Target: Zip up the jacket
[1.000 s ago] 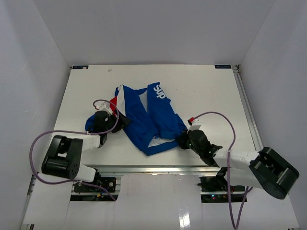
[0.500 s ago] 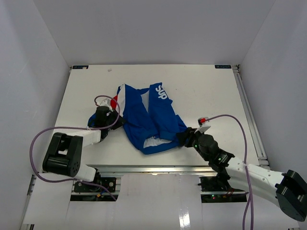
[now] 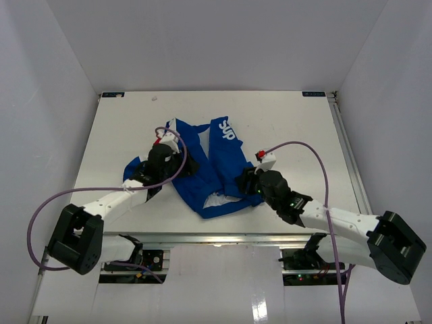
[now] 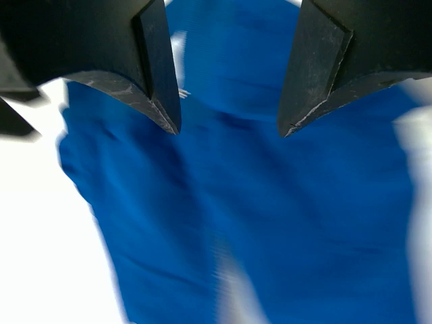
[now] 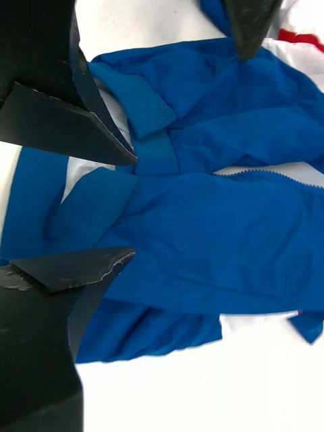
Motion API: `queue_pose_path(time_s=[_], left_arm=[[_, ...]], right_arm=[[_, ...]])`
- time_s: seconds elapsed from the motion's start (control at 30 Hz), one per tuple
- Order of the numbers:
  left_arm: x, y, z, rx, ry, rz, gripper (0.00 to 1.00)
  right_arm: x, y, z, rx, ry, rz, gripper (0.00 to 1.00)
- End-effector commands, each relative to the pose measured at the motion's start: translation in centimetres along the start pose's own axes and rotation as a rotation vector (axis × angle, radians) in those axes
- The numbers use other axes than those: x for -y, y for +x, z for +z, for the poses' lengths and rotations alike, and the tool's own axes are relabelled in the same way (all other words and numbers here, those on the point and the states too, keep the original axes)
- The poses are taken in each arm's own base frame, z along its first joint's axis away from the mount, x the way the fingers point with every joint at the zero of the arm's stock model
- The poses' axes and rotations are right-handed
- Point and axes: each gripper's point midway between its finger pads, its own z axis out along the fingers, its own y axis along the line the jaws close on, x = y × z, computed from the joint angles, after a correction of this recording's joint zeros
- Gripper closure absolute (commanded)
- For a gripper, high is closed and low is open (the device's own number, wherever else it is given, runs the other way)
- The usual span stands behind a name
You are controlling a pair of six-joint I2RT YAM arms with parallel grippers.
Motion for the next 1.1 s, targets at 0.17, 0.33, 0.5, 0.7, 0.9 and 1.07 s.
queue_pose_path(time_s=[0.17,0.33,0.5,0.7,0.9,1.07], left_arm=[[4.0,5.0,2.1,-0.147,0.020,0.119,0.30],[0.0,8.2,2.7,-0.217,-0.129,0.117,0.35],[-2.0,7.5,0.8,-0.163,-0.221,0.106,1.00],[-2.0,5.1,-2.6,-0.007,-0.208,0.032,1.00],[-5.9,6.7,-4.9,0.095,-0.309,-0.070,1.00],[-7.9,6.7,-6.2,0.161,-0.390,-0.153,0.94]], right_arm=[[-3.0,-0.2,2.5,-0.019,-0.085,-0.052,0.43],[-2.5,0.3,2.1,-0.009,-0.082,-0.055,0.42],[-2.3,0.0,1.9,0.001,-0.077,-0.066,0.42],[-2.6,-0.6,2.9,0.022,-0.072,-0.100,0.42],[-3.8,0.3,5.1,-0.040,-0.083,-0.138,0.42],[-3.6,1.8,6.8,-0.092,-0.049,-0.157,0.42]])
